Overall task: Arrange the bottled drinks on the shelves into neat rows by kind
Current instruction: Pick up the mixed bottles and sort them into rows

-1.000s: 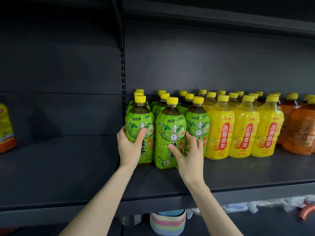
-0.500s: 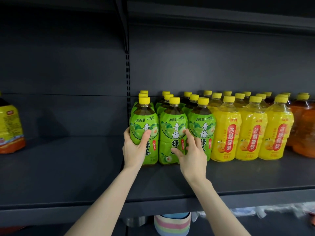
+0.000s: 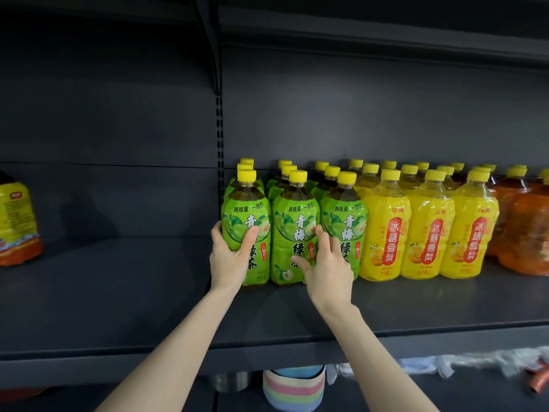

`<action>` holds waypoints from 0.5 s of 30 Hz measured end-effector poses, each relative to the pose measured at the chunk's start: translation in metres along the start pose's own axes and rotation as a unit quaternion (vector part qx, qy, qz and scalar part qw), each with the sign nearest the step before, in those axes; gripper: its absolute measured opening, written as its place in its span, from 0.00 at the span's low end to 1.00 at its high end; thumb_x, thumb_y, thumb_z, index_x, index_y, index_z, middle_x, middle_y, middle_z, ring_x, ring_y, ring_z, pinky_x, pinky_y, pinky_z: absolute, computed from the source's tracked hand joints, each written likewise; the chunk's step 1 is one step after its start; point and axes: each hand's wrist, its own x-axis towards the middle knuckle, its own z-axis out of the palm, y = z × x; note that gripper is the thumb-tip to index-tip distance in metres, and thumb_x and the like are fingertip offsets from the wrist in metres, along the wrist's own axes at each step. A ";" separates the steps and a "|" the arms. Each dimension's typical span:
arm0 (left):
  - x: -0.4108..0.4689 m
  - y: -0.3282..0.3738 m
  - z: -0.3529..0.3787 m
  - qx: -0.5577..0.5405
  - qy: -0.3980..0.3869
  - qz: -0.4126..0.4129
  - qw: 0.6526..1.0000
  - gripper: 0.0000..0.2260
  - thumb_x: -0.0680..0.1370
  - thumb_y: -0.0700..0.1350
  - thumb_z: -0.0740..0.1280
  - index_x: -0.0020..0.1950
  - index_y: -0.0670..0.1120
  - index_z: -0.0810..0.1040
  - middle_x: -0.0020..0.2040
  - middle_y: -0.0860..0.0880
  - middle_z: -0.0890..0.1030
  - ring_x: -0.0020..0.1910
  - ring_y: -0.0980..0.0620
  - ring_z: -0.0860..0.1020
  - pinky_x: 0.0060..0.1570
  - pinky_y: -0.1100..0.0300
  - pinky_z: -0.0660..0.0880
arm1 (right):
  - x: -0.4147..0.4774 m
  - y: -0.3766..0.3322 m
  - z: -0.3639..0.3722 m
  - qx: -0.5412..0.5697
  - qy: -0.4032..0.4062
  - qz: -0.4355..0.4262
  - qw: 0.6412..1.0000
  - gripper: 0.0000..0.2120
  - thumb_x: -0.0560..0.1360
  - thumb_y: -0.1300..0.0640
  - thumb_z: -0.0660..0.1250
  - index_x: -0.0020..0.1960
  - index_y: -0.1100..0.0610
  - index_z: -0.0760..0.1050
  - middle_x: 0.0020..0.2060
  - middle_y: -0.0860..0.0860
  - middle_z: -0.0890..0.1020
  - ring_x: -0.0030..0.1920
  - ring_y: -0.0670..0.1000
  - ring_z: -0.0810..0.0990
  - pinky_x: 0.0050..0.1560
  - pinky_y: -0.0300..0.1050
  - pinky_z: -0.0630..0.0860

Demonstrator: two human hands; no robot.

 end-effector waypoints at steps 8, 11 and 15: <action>-0.005 0.018 -0.033 0.191 -0.120 -0.041 0.973 0.41 0.68 0.73 0.60 0.75 0.54 0.56 0.64 0.49 0.75 0.64 0.44 0.72 0.62 0.51 0.70 | 0.003 -0.005 -0.026 -0.076 -0.086 -0.013 0.993 0.30 0.79 0.46 0.62 0.75 0.54 0.56 0.61 0.54 0.77 0.54 0.58 0.80 0.43 0.47 0.72; -0.009 0.026 -0.055 0.289 -0.124 -0.006 0.949 0.28 0.74 0.62 0.65 0.69 0.48 0.68 0.57 0.48 0.80 0.60 0.45 0.75 0.56 0.55 0.71 | 0.001 -0.015 -0.040 -0.092 -0.096 -0.021 0.991 0.26 0.79 0.47 0.60 0.73 0.56 0.62 0.57 0.55 0.78 0.54 0.60 0.79 0.43 0.48 0.70; -0.014 0.049 -0.091 0.335 -0.103 0.065 0.934 0.12 0.77 0.55 0.65 0.56 0.50 0.79 0.41 0.55 0.82 0.51 0.49 0.79 0.51 0.56 0.74 | -0.002 -0.049 -0.050 -0.060 -0.078 -0.065 0.993 0.18 0.79 0.49 0.60 0.64 0.57 0.72 0.57 0.55 0.78 0.54 0.62 0.78 0.45 0.49 0.72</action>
